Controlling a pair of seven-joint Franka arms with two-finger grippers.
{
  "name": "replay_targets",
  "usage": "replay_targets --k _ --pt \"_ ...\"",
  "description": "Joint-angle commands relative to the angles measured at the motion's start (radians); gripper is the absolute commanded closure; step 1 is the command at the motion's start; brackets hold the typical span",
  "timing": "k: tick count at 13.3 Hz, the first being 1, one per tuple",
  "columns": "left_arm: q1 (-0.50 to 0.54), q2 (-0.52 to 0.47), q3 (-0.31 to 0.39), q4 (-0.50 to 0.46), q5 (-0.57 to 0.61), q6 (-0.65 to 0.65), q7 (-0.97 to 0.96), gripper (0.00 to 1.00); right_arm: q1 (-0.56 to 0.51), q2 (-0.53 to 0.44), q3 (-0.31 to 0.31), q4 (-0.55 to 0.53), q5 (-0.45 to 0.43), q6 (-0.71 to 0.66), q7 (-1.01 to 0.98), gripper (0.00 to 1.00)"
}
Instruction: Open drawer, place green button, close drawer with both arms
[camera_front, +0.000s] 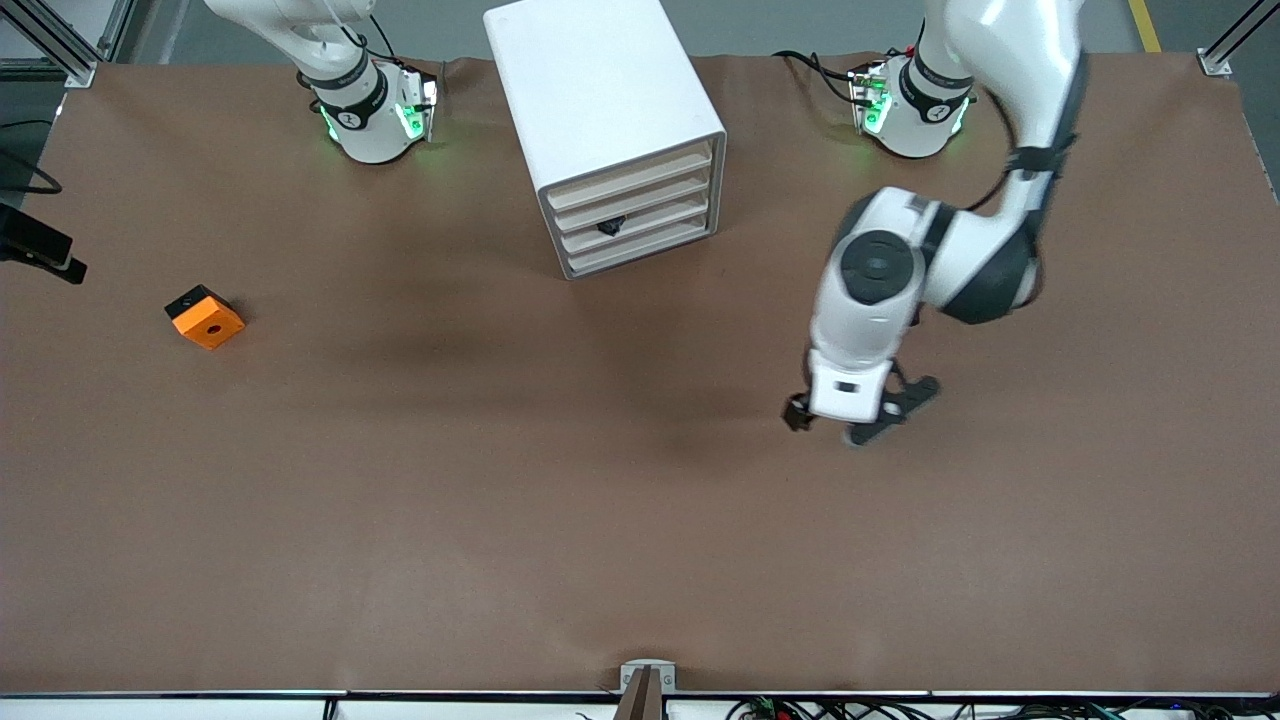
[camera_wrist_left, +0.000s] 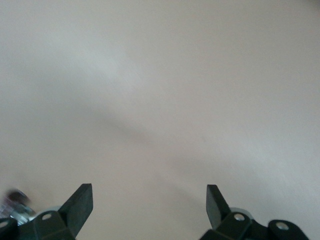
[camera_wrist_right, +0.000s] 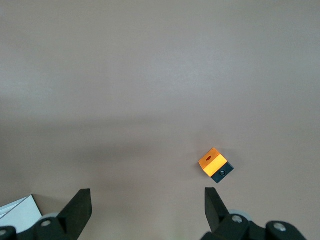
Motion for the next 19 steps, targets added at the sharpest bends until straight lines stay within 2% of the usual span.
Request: replay_targets --k 1,5,8,10,12,14,17,19 --pt "0.063 -0.075 -0.008 0.000 0.018 -0.056 0.081 0.00 -0.014 -0.142 0.011 -0.203 0.017 0.082 -0.012 0.00" --pt "0.159 -0.167 -0.008 0.050 0.017 -0.157 0.408 0.00 -0.012 -0.203 0.015 -0.271 0.025 0.077 -0.012 0.00" --pt "0.246 -0.236 -0.025 0.103 -0.008 -0.272 0.549 0.00 -0.012 -0.223 0.013 -0.288 0.025 0.062 -0.010 0.00" --pt "0.342 -0.323 -0.080 0.046 -0.046 -0.275 0.647 0.00 -0.014 -0.234 0.013 -0.298 0.025 0.063 -0.012 0.00" --pt "0.396 -0.423 -0.083 -0.023 -0.092 -0.312 0.822 0.00 -0.017 -0.237 0.013 -0.302 0.025 0.057 -0.025 0.00" --pt "0.450 -0.476 -0.090 -0.037 -0.167 -0.404 0.971 0.00 -0.017 -0.240 0.013 -0.302 0.025 0.057 -0.036 0.00" --pt "0.459 -0.529 -0.094 -0.040 -0.201 -0.485 0.991 0.00 -0.015 -0.249 0.011 -0.309 0.023 0.054 -0.038 0.00" --pt "0.487 -0.551 -0.144 -0.038 -0.201 -0.525 0.959 0.00 -0.011 -0.253 0.013 -0.314 0.017 0.057 -0.038 0.00"
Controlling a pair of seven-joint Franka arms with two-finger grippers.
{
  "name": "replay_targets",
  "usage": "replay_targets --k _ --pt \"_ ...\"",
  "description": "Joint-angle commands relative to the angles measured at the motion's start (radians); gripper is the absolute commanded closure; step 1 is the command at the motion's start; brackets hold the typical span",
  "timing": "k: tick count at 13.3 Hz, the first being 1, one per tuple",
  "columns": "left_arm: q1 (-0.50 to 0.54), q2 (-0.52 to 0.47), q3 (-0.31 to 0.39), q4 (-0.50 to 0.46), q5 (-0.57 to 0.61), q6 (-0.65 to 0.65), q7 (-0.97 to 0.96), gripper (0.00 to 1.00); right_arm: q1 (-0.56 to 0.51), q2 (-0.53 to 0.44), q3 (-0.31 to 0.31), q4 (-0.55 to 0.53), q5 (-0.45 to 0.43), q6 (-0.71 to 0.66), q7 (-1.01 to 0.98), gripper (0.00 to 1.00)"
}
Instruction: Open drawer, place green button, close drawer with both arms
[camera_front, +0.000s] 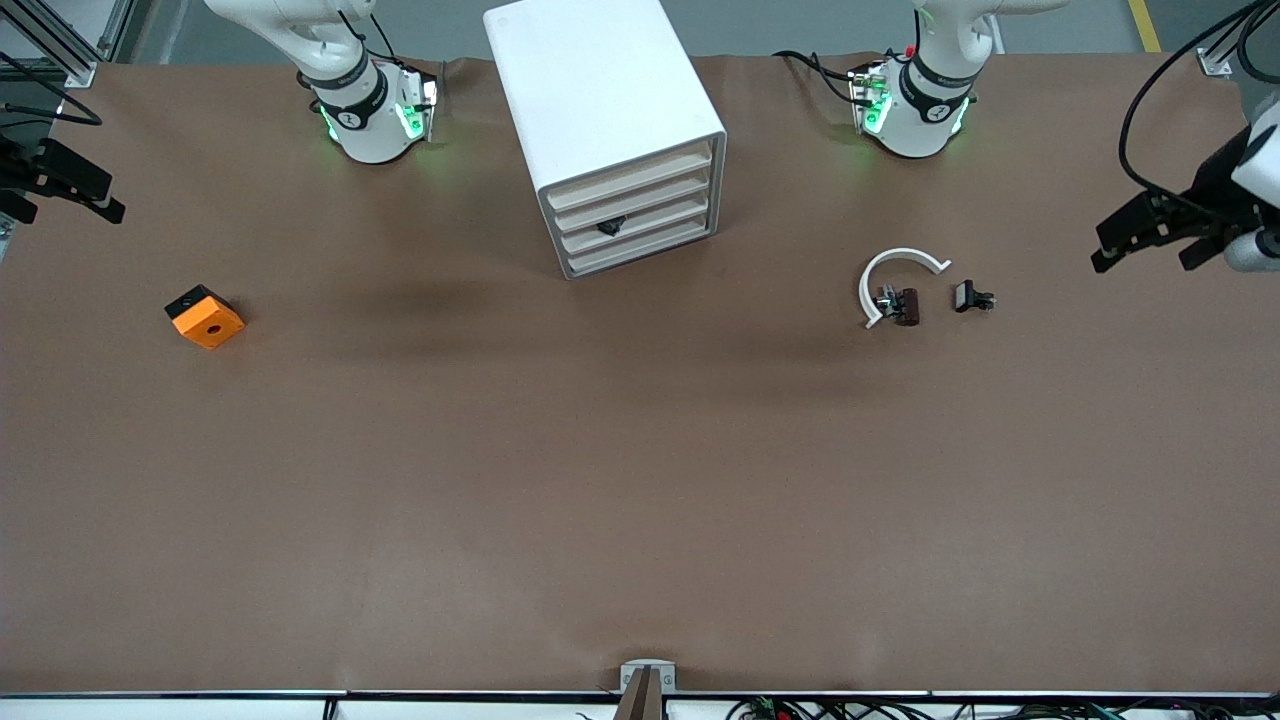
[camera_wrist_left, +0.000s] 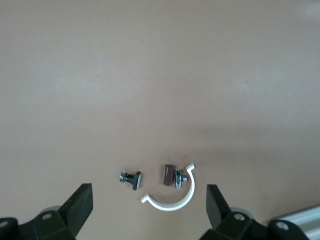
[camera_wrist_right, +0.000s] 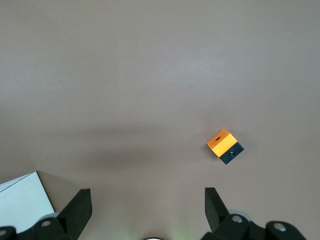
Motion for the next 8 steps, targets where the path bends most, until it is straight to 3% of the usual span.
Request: replay_targets --k 1,4,8 --pt "0.045 -0.046 -0.083 -0.020 -0.010 -0.050 -0.024 0.00 -0.011 -0.036 0.008 -0.038 0.001 0.007 -0.017 0.00" --pt "0.027 -0.088 -0.096 -0.024 0.036 -0.056 -0.048 0.00 -0.011 -0.038 0.008 -0.041 0.000 0.008 -0.028 0.00" --pt "0.005 -0.068 -0.081 -0.023 0.037 -0.056 -0.051 0.00 -0.009 -0.038 0.004 -0.042 -0.002 0.013 -0.043 0.00"
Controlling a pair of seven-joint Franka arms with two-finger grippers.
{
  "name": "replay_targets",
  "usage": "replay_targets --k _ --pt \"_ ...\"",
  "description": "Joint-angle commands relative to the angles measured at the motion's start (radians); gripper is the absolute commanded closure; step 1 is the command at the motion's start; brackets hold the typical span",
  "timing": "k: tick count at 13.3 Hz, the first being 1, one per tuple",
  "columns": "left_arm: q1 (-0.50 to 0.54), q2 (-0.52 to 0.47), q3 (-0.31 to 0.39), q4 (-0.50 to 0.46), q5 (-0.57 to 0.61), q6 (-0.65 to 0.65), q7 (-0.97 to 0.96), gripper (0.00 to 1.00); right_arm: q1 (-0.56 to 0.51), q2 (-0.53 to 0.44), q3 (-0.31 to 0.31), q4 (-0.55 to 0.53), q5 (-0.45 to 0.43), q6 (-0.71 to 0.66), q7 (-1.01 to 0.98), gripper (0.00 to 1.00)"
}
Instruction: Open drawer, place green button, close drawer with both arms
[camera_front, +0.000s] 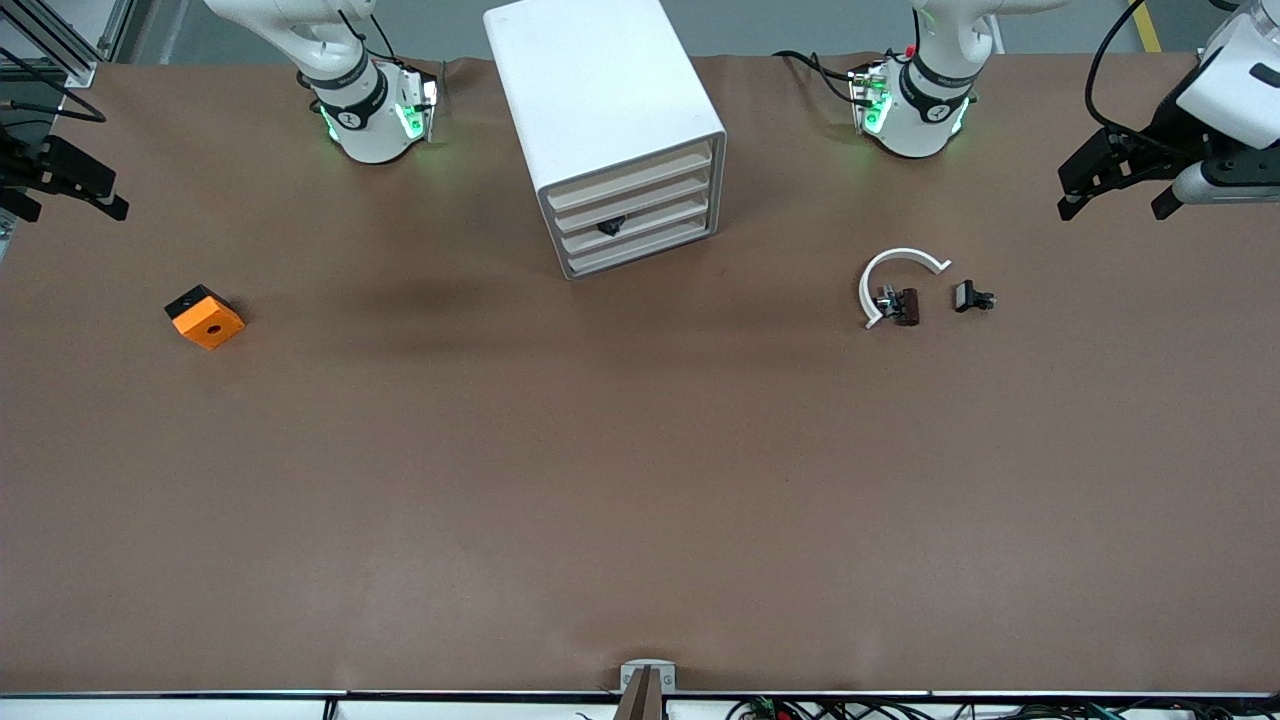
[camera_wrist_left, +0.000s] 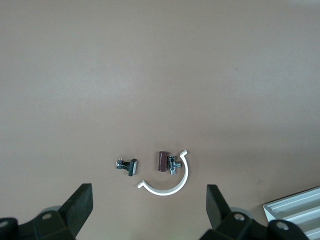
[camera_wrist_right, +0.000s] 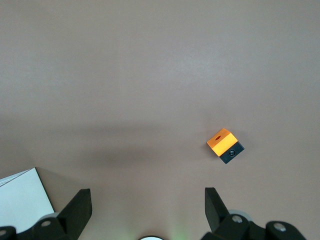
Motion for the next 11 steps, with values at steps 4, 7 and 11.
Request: replay_targets --k 4,7,11 --pt "-0.009 -0.002 0.003 -0.014 0.017 0.003 -0.027 0.00 -0.007 -0.035 0.004 -0.028 -0.011 0.013 -0.029 0.00" --pt "-0.009 0.016 0.003 0.001 0.016 0.003 -0.028 0.00 -0.007 -0.035 0.004 -0.028 -0.011 0.016 -0.052 0.00" --pt "-0.009 0.064 0.011 0.064 0.019 -0.017 -0.021 0.00 -0.009 -0.035 0.004 -0.028 -0.011 0.016 -0.054 0.00"
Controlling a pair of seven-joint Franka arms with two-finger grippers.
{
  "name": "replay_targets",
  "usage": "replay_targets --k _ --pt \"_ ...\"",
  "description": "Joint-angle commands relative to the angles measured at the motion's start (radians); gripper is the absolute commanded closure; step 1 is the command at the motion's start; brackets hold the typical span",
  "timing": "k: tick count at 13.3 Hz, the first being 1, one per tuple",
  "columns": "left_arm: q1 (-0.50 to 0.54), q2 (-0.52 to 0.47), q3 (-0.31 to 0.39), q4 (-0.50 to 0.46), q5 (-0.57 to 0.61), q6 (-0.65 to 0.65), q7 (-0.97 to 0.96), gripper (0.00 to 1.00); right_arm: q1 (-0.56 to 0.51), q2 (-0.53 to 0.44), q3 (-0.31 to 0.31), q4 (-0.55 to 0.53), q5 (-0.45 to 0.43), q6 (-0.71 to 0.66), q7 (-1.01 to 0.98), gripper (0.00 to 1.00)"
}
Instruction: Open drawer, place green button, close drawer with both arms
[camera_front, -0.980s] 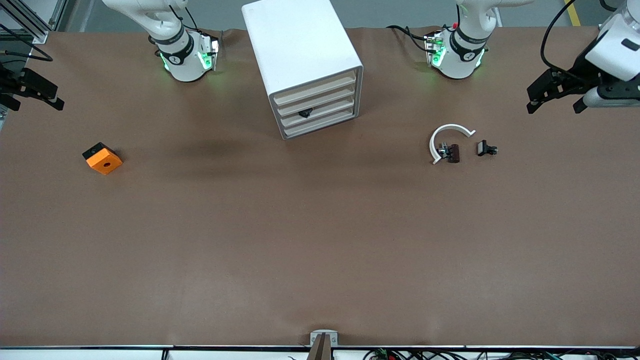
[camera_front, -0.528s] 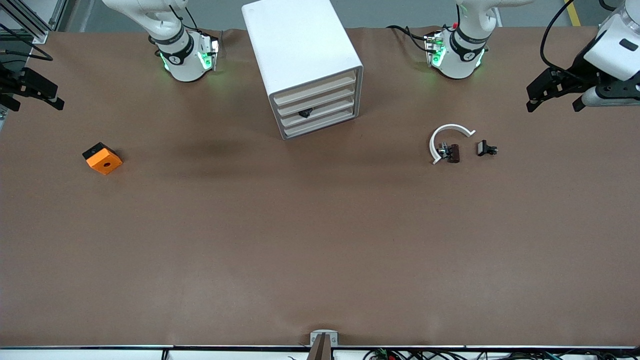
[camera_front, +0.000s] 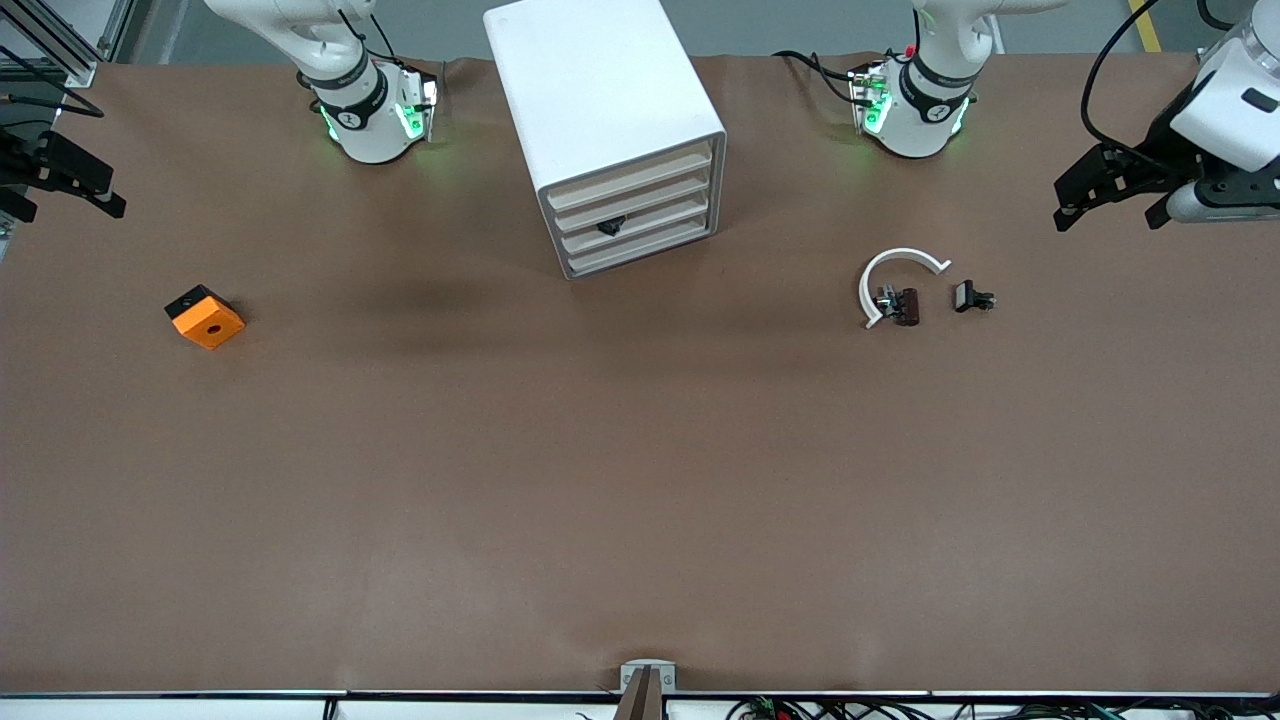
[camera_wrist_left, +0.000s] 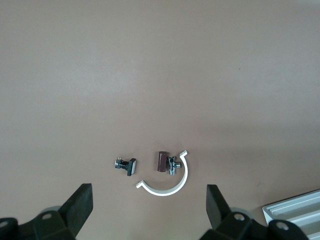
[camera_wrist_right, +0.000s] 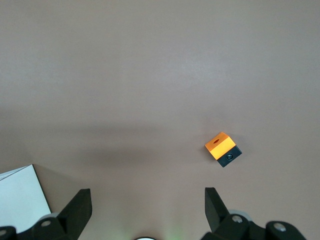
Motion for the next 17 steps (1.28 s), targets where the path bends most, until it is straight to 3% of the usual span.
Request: replay_targets --k 1,17 --pt "-0.006 0.029 0.006 0.048 0.019 -0.023 -0.003 0.00 -0.009 -0.029 0.004 -0.027 -0.008 0.011 -0.018 0.00" --pt "-0.009 0.029 -0.001 0.067 0.065 -0.073 0.005 0.00 -0.012 -0.027 0.009 -0.029 -0.008 0.016 -0.018 0.00"
